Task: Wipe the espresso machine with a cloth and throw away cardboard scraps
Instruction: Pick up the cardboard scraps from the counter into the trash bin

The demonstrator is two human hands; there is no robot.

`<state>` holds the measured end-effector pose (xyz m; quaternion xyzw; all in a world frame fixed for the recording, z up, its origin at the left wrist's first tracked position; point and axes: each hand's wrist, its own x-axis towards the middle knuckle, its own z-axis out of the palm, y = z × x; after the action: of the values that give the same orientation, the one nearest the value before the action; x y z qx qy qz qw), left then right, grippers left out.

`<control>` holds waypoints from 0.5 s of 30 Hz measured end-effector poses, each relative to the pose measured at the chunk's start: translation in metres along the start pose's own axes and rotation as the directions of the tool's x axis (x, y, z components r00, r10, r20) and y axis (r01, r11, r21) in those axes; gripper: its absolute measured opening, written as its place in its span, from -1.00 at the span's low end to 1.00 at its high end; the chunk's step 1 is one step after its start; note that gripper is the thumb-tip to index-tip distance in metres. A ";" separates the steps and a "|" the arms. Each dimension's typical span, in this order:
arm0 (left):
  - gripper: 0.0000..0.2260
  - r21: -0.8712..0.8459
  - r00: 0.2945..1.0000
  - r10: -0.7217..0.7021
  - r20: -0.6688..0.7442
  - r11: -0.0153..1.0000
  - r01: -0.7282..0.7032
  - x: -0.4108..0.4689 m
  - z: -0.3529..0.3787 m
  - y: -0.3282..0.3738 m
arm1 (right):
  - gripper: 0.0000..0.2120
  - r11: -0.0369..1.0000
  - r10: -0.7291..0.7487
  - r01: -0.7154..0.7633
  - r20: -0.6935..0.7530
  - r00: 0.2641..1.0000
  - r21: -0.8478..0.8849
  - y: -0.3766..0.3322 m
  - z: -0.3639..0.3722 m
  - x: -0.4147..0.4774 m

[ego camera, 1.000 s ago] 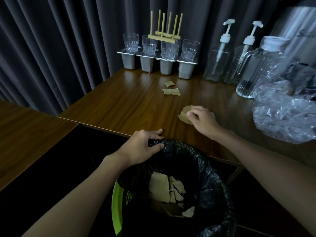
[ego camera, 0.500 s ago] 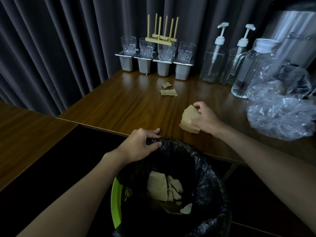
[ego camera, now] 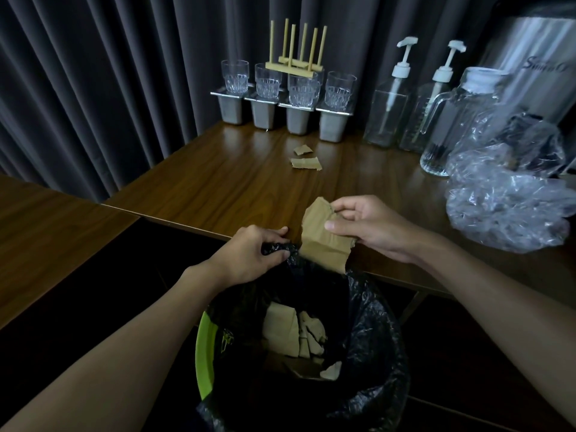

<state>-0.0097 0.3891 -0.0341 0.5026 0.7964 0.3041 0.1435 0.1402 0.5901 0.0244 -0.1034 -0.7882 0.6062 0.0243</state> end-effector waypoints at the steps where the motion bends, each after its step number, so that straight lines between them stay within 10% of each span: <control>1: -0.72 0.007 1.000 0.007 0.009 1.000 -0.007 0.000 -0.001 0.000 | -0.71 1.000 0.011 -0.011 0.049 0.999 0.002 -0.001 0.002 -0.001; 6: -0.73 0.044 1.000 0.018 0.011 0.999 -0.019 -0.004 -0.009 -0.003 | -0.65 0.986 0.019 0.013 0.191 0.981 -0.163 -0.002 0.002 0.001; 15: -0.60 0.091 1.000 -0.010 -0.001 0.996 0.010 -0.007 -0.018 -0.013 | -0.53 0.856 -0.081 -0.056 -0.240 0.967 -0.514 0.054 -0.015 0.065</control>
<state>-0.0250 0.3727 -0.0286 0.5045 0.8120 0.2668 0.1220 0.0860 0.6299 -0.0297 -0.1775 -0.9127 0.3543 0.1001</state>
